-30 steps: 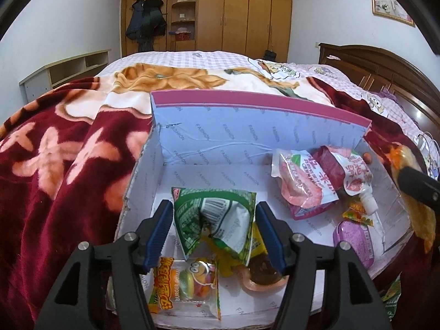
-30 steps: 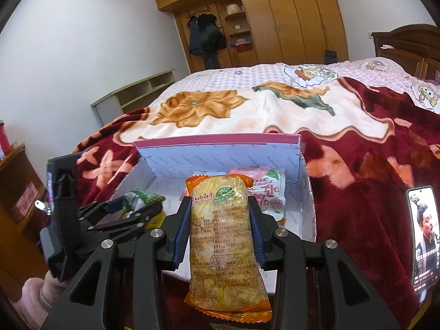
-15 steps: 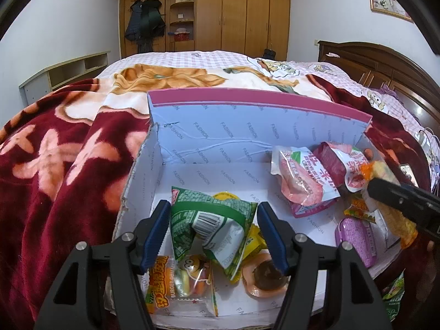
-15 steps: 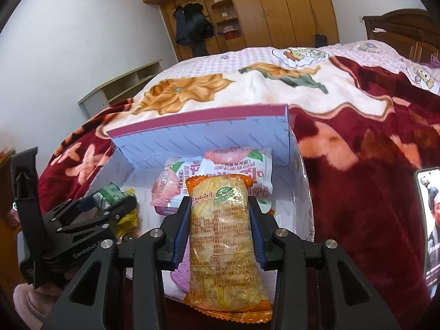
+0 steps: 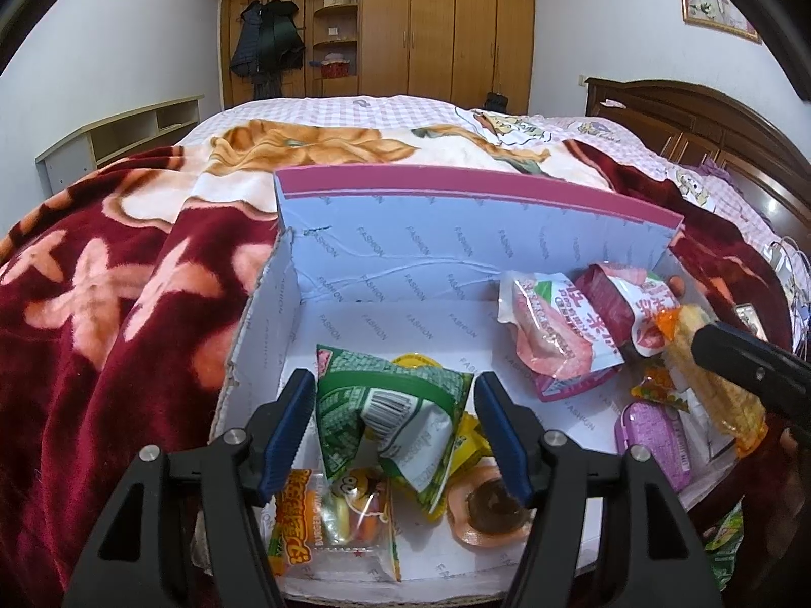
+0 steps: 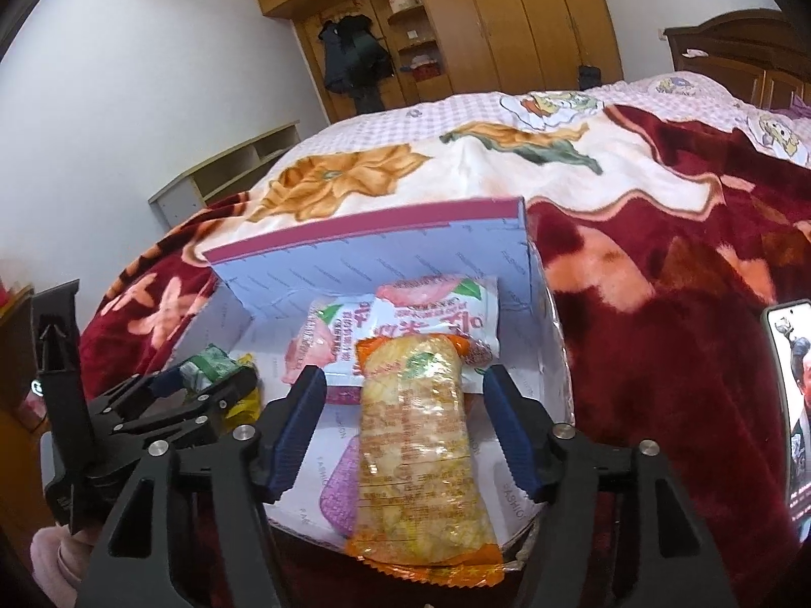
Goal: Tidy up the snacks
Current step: 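Release the green packet in the box with the left tool while the right releases the bread-roll packet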
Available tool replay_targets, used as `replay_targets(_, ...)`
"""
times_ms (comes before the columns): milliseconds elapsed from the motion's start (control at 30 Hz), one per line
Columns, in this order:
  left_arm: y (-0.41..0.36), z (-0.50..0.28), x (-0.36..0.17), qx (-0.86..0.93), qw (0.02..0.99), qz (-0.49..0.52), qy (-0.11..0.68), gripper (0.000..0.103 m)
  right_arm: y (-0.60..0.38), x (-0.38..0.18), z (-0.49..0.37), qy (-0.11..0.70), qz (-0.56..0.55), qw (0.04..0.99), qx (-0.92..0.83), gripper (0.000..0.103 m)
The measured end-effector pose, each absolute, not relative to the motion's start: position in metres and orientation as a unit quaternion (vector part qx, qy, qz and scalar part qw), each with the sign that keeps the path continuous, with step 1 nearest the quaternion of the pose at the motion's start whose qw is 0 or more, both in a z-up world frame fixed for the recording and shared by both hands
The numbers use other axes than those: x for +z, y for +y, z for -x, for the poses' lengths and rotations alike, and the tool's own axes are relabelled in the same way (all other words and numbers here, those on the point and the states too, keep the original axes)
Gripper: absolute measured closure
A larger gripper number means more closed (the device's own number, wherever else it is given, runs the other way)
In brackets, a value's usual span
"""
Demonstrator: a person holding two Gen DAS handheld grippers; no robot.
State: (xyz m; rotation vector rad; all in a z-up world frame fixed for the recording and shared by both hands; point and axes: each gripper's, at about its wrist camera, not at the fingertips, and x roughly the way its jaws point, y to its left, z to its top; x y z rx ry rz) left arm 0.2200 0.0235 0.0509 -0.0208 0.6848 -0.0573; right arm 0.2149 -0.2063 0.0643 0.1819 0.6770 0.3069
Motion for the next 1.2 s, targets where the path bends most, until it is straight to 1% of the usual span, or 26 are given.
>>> replay_targets(200,0.033,-0.214,0.059,-0.035,0.943,0.026,0.329,0.034,-0.2,0.074,-0.203,0.318,-0.078,0.932,0.158,0.034)
replay_targets(267,0.033,-0.209,0.064,-0.039,0.945,0.027,0.323,0.034,-0.199,0.077,-0.199,0.314,-0.077,0.932,0.161,0.031)
replay_targets(333,0.034,-0.204,0.069,-0.045,0.947,0.027,0.318,0.034,-0.198,0.081,-0.194,0.309,-0.078,0.933,0.164,0.029)
replay_targets(733,0.034,-0.175,0.09,-0.073,0.947,0.044,0.311,0.034,-0.19,0.09,-0.167,0.299,-0.078,0.934,0.182,0.029)
replay_targets(1200,0.035,-0.135,0.097,-0.082,0.946,0.054,0.309,0.034,-0.189,0.088,-0.136,0.307,-0.101,0.927,0.189,0.029)
